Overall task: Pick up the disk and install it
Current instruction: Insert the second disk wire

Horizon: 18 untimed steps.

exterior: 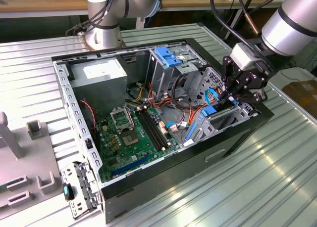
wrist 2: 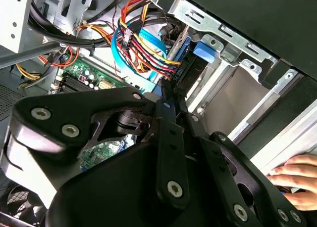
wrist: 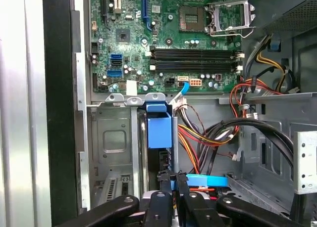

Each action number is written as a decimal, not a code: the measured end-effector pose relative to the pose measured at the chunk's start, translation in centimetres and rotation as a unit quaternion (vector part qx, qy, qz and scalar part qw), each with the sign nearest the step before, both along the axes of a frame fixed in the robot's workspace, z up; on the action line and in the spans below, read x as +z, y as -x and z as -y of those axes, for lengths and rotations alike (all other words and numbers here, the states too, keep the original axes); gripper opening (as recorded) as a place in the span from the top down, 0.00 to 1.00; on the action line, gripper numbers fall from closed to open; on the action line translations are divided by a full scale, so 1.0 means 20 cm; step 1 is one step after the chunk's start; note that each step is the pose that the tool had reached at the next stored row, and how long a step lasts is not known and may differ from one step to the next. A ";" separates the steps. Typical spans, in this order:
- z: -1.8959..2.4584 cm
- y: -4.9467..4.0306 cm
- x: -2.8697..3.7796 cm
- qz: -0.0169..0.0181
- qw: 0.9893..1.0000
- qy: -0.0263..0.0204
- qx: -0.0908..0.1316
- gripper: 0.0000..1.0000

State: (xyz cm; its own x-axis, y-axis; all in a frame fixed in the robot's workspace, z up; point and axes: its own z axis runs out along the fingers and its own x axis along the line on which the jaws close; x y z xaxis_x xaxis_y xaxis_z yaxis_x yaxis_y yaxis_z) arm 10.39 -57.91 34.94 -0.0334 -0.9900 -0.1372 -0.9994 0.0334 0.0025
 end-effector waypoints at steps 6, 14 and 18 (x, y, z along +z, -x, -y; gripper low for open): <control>0.004 0.000 -0.044 0.000 1.000 -0.005 0.000 0.84; 0.004 0.000 0.041 0.000 1.000 -0.005 0.000 0.78; 0.004 0.000 0.043 0.000 1.000 -0.005 0.000 0.89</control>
State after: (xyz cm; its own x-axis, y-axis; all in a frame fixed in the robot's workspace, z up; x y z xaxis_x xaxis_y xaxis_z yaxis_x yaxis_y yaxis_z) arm 10.39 -57.99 35.79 -0.0334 -0.9885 -0.1475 -0.9994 0.0333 0.0029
